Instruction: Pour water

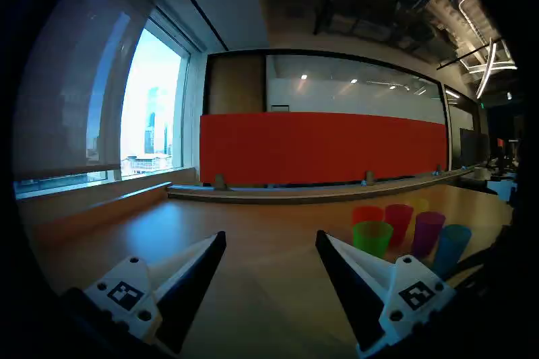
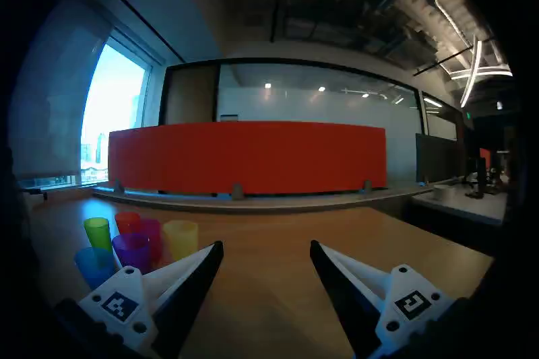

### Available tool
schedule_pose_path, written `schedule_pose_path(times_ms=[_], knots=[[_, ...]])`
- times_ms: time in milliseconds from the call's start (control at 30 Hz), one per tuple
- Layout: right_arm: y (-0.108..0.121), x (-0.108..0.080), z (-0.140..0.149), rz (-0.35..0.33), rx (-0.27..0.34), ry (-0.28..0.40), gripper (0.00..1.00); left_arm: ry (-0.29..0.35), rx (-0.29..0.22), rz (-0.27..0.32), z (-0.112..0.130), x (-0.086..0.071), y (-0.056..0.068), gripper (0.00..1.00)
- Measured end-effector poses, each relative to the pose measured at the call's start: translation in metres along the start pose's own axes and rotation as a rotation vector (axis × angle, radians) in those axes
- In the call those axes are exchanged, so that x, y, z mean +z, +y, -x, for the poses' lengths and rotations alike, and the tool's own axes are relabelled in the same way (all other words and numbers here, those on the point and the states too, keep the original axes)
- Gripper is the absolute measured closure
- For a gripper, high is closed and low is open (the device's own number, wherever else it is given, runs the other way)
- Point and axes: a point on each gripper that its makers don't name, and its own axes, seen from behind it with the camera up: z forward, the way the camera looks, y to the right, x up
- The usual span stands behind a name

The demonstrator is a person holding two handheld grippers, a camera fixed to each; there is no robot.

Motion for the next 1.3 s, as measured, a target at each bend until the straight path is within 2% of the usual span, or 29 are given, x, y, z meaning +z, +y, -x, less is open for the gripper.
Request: schedule_pose_path(times_ms=[100,233,400,600,800,900,1100,1300], knots=[[-0.001,0.002,0.01,-0.005,0.002,-0.011,0.01,-0.012,-0.001,-0.001,0.004,0.001,-0.001,0.01],[-0.007,0.003,0.007,-0.034,0.011,-0.035,0.01,-0.034,0.0,0.001,-0.003,0.003,-0.004,0.01],[-0.012,0.006,-0.012,-0.065,0.021,-0.045,0.01,-0.012,0.002,0.012,-0.036,0.006,-0.004,0.01],[-0.017,0.011,-0.046,-0.095,-0.01,-0.06,0.0,0.008,-0.001,0.071,-0.084,0.012,0.01,0.01],[-0.026,0.013,-0.087,-0.122,-0.034,-0.053,0.01,-0.011,-0.033,0.109,-0.122,0.02,0.016,0.01],[-0.031,0.013,-0.107,-0.144,-0.027,-0.054,0.01,-0.012,-0.043,0.128,-0.142,0.025,0.018,0.01],[-0.034,0.013,-0.144,-0.179,0.001,-0.063,0.0,-0.008,-0.021,0.151,-0.181,0.031,0.019,0.01],[-0.035,0.014,-0.164,-0.202,0.012,-0.057,0.01,0.001,-0.028,0.189,-0.202,0.035,0.025,0.01]])
